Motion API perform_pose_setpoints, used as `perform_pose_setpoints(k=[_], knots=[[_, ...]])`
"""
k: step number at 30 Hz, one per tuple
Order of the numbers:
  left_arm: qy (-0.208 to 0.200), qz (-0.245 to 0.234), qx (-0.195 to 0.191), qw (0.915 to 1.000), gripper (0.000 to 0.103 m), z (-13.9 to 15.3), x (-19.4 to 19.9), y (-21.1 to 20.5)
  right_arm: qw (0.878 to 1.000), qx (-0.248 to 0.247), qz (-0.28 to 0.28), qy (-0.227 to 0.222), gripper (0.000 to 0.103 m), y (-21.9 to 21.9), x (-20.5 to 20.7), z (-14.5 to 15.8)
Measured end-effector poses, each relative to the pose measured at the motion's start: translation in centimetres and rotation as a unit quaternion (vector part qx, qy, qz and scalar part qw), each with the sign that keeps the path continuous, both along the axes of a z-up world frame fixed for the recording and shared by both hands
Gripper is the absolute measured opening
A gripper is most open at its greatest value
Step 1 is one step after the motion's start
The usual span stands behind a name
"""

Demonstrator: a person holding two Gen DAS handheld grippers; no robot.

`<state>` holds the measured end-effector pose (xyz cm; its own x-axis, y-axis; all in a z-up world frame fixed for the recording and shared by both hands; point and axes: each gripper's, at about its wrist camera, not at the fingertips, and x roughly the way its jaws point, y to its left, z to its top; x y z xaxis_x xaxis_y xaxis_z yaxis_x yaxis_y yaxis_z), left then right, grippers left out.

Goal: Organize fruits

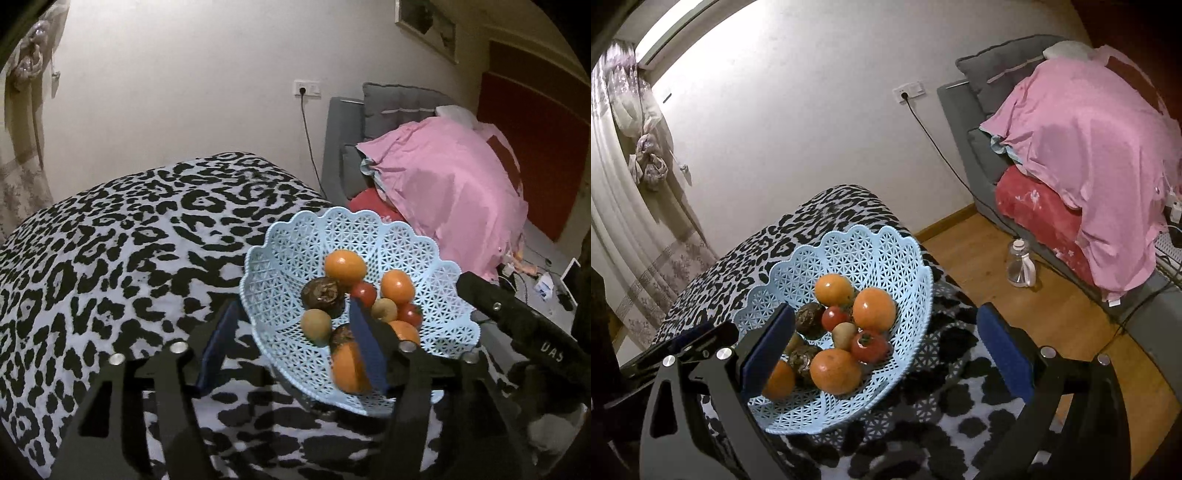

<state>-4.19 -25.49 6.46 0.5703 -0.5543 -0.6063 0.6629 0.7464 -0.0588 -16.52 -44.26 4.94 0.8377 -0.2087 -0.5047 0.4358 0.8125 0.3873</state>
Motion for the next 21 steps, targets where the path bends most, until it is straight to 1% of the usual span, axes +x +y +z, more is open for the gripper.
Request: perform_pose_setpoints(k=[2,4,5,6,8,11,17,21], knots=[[-0.002,0.004,0.000,1.0000,0.075,-0.1,0.1,0.3,1.000,0.000,-0.002,0.001,0.100,0.0,0.0,-0.1],[-0.004,0.011,0.001,0.9999,0.076,-0.1,0.1,0.6,1.000,0.000,-0.002,0.002,0.100,0.0,0.0,-0.1],[-0.005,0.014,0.002,0.9999,0.078,-0.2,0.1,0.8,1.000,0.000,-0.003,0.002,0.100,0.0,0.0,-0.1],[-0.006,0.016,0.004,0.9998,0.085,-0.2,0.2,0.9,1.000,0.000,-0.003,0.003,0.100,0.1,0.0,-0.1],[-0.014,0.023,0.009,0.9996,0.090,-0.2,0.1,1.0,1.000,-0.002,-0.003,0.003,0.100,0.1,0.0,0.0],[-0.027,0.031,0.020,0.9990,0.093,-0.1,-0.2,1.0,1.000,-0.005,-0.001,0.005,0.100,0.3,-0.1,0.0],[-0.044,0.044,0.028,0.9977,0.093,0.3,-0.6,1.4,1.000,-0.012,0.002,0.013,0.100,0.6,-0.3,0.1],[-0.055,0.056,0.033,0.9963,0.098,0.6,-0.8,1.6,1.000,-0.016,0.006,0.016,0.100,0.9,-0.5,0.2]])
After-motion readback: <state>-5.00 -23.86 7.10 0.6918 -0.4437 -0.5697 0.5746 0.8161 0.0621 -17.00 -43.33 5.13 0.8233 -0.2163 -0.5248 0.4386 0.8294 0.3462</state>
